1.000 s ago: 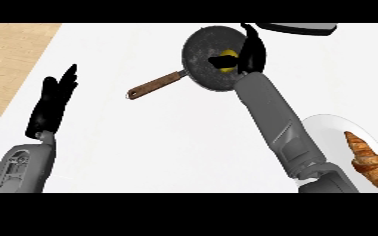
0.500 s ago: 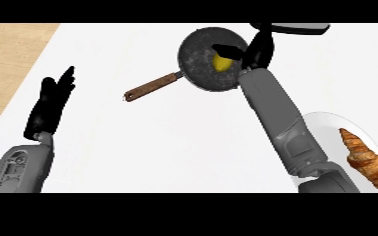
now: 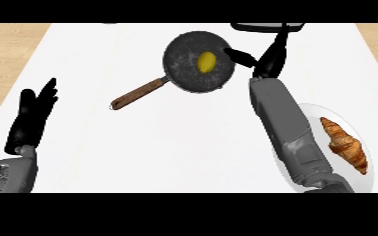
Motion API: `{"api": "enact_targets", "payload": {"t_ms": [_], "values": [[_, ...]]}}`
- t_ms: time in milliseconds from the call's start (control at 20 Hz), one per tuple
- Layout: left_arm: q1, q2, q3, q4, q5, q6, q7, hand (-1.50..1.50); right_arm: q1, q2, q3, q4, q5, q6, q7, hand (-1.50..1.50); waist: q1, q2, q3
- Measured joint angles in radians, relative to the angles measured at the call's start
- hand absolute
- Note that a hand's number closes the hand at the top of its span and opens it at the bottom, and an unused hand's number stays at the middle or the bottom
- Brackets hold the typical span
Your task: Pick the lemon from the plate and place it in the pan
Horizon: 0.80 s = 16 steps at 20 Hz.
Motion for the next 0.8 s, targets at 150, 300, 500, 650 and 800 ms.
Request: {"api": "enact_targets", "payload": {"t_ms": [150, 300, 500, 650, 800], "values": [[0.033, 0.003, 0.012, -0.030, 0.004, 0.001, 0.018, 0.00, 0.083, -0.006, 0.020, -0.089, -0.012, 0.034, -0.006, -1.50, -0.025, -0.010, 0.000], [0.057, -0.004, 0.016, -0.042, -0.001, 0.014, 0.020, 0.00, 0.177, -0.024, 0.067, -0.205, -0.005, 0.094, 0.037, -1.50, -0.047, -0.018, -0.001], [0.069, 0.013, 0.037, -0.052, 0.012, 0.001, 0.026, 0.00, 0.352, -0.040, 0.131, -0.406, -0.002, 0.180, 0.091, -1.50, -0.061, -0.023, -0.002], [0.063, 0.008, 0.038, -0.048, 0.010, 0.005, 0.032, 0.00, 0.480, -0.066, 0.188, -0.583, 0.011, 0.246, 0.171, -1.50, -0.069, -0.024, -0.003], [0.065, 0.002, 0.035, -0.048, -0.001, 0.014, 0.027, 0.00, 0.620, -0.111, 0.225, -0.764, 0.012, 0.316, 0.233, -1.50, -0.068, -0.022, -0.003]]}}
